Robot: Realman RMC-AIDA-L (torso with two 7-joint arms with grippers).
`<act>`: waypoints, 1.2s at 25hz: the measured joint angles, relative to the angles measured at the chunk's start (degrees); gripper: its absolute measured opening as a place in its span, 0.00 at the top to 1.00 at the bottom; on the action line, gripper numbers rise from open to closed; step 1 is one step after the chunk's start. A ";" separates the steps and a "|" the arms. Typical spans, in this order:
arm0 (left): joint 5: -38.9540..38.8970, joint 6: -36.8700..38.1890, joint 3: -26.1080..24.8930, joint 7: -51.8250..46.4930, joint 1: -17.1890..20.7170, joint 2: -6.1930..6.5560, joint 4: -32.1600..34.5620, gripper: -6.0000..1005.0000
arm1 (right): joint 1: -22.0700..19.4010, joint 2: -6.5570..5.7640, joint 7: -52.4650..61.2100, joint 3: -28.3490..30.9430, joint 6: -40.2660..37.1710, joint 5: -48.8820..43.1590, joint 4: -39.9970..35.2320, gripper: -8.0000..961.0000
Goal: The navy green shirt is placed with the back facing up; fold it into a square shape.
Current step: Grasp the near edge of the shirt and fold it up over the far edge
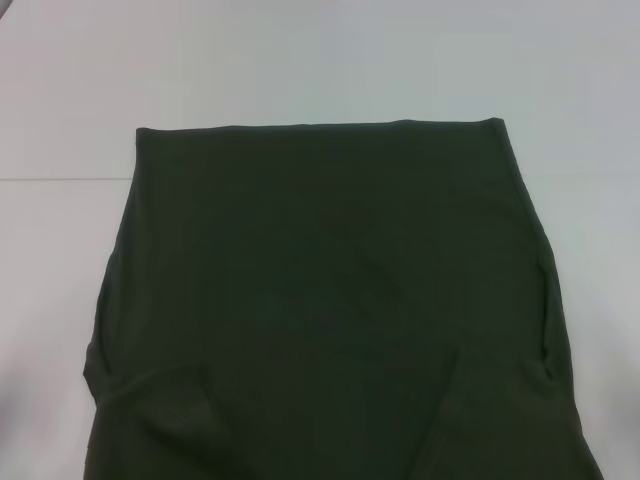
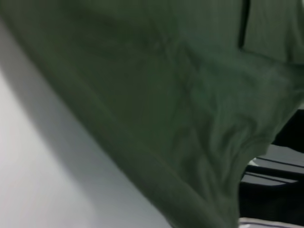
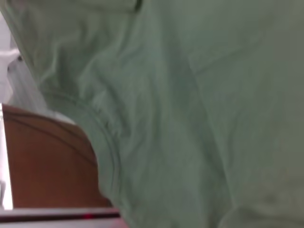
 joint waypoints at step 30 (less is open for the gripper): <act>-24.90 -20.34 -19.45 11.50 4.52 -1.67 0.19 0.93 | -0.28 -3.77 -0.42 25.81 24.59 20.31 12.89 0.96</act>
